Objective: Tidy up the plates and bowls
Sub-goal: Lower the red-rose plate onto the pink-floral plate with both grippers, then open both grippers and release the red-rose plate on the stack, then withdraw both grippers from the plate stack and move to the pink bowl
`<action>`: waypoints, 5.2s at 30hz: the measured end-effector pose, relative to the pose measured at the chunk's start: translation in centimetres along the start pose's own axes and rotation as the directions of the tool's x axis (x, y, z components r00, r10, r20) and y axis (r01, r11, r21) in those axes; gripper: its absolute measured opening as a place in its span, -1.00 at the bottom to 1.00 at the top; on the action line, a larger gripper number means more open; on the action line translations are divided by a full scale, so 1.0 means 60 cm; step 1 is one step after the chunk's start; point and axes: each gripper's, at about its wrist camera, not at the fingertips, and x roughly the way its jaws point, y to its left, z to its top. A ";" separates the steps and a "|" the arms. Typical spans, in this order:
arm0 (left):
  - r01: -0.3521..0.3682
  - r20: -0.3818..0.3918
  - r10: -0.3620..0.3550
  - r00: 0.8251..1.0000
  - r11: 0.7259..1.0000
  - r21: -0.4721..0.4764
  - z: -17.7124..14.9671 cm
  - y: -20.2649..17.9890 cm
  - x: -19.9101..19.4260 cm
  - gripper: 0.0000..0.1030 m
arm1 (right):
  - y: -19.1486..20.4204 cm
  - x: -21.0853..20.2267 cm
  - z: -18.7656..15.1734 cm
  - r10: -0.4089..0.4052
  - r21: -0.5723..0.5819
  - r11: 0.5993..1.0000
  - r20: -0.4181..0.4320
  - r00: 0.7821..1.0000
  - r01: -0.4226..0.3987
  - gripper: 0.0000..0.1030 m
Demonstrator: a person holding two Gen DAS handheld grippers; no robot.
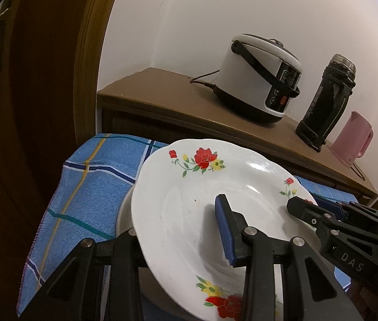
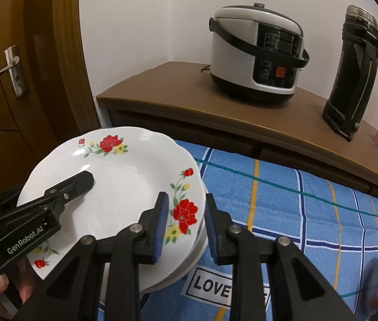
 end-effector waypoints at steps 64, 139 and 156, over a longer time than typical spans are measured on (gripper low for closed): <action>-0.021 -0.078 0.024 0.997 0.999 0.036 -0.008 -0.008 0.038 -0.24 | 0.005 0.035 0.003 -0.006 -0.033 0.999 0.007 1.000 0.006 -0.60; -0.160 0.066 0.155 0.986 0.983 0.084 -0.009 -0.013 -0.010 0.57 | 0.022 0.021 -0.020 0.001 -0.062 0.998 0.032 0.999 0.001 -0.15; -0.067 0.144 0.037 0.989 0.975 0.211 -0.024 -0.069 -0.036 0.57 | -0.002 -0.029 -0.043 -0.004 -0.041 0.999 0.066 0.998 0.007 -0.12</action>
